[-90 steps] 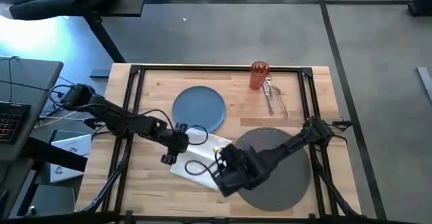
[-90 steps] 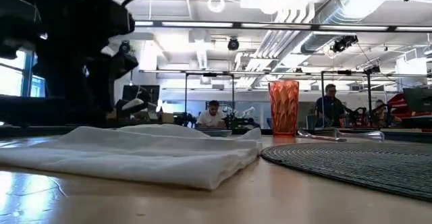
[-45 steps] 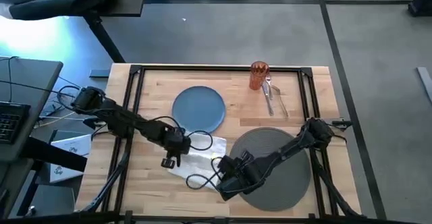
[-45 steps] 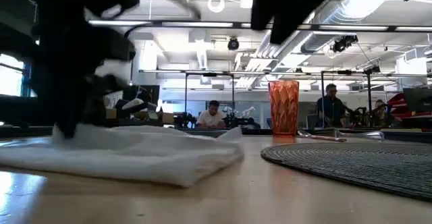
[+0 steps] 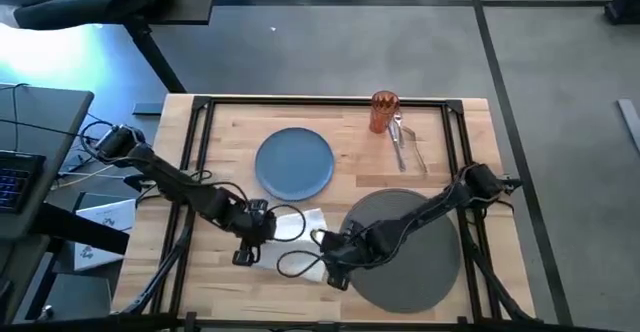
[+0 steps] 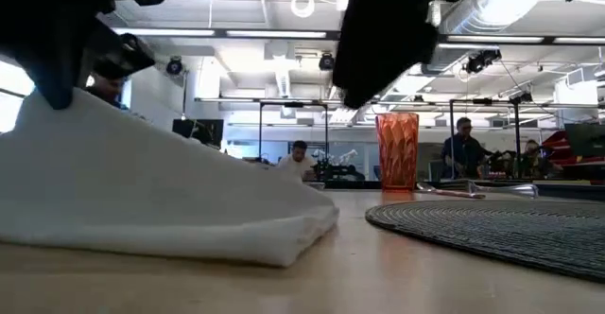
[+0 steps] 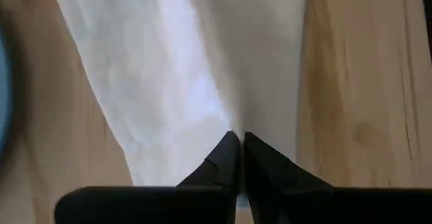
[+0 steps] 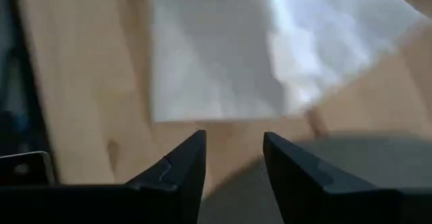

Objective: Set table place
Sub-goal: Fold the white table napkin

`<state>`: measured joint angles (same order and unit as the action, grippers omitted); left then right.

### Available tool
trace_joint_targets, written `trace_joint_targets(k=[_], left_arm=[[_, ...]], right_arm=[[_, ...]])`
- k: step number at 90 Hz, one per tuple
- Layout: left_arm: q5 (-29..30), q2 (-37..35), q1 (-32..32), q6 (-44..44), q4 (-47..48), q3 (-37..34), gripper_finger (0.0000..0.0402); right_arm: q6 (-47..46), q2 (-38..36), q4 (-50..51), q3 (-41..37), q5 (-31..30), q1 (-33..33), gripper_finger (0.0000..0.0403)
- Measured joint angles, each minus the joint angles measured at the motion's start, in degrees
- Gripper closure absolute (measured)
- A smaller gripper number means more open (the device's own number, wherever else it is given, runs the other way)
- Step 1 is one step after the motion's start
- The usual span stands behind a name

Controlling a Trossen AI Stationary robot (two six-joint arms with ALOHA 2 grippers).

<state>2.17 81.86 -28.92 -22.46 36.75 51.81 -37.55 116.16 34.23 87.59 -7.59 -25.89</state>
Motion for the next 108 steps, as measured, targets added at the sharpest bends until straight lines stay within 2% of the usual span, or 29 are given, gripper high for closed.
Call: trace_joint_targets(k=[7,25,35,41,49,56,74,88,108], left_arm=[[0.1,0.01,-0.62,-1.56,-0.04,0.0,0.0401],[0.18,0.01,-1.28,-3.04,-0.04,-0.01,0.0401],[0.19,0.01,-1.26,-3.39,-0.06,-0.01,0.0401],[0.21,0.01,-1.26,-4.08,-0.05,-0.01,0.0401],[0.22,0.01,-1.26,-5.16,-0.01,-0.01,0.0401],[0.2,0.01,-1.26,-5.93,0.03,0.0,0.0401],[-0.19,-0.12,-1.26,-9.2,0.43,0.0,0.0401],[0.21,-1.95,-1.26,-11.56,11.06,4.06,0.0401],[10.19,-5.85,-1.24,-10.04,31.67,13.93,0.0401]], right_arm=[[4.05,0.27,-3.54,-2.75,2.09,1.58,0.0261],[14.29,0.42,-6.76,-5.63,1.66,4.97,0.0234],[17.44,0.42,-9.89,-7.43,2.29,6.39,0.0233],[18.99,0.73,-12.85,-8.8,4.86,7.29,0.0239],[20.71,1.05,-15.25,-10.62,9.43,8.03,0.0258],[21.42,1.4,-15.32,-10.95,10.28,8.03,0.0286],[23.57,2.21,-15.63,-10.03,11.23,7.98,0.0391],[23.5,2.25,-12.06,-5.22,9.96,8.37,0.0401],[29.93,2.23,-0.23,6.71,-2.53,10.95,0.0403]])
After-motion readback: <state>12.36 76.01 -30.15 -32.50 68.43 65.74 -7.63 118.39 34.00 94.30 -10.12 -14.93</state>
